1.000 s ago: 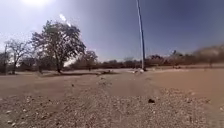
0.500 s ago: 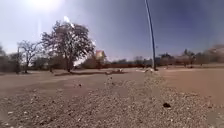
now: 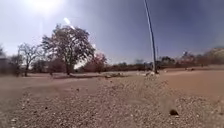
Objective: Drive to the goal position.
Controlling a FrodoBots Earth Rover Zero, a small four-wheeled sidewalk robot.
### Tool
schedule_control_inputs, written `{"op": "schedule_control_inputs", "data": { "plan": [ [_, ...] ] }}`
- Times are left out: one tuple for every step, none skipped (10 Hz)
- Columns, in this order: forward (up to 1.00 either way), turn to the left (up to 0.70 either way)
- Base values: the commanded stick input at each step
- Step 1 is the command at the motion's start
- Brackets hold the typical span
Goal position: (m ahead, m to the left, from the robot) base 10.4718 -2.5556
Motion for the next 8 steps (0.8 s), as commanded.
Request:
{"op": "schedule_control_inputs", "data": {
  "plan": [
    [0.0, 0.0],
    [0.04, 0.0],
    [0.15, 0.0],
    [0.27, 0.0],
    [0.38, 0.0],
    [0.49, 0.0],
    [0.5, 0.0],
    [0.5, 0.0]
  ]
}}
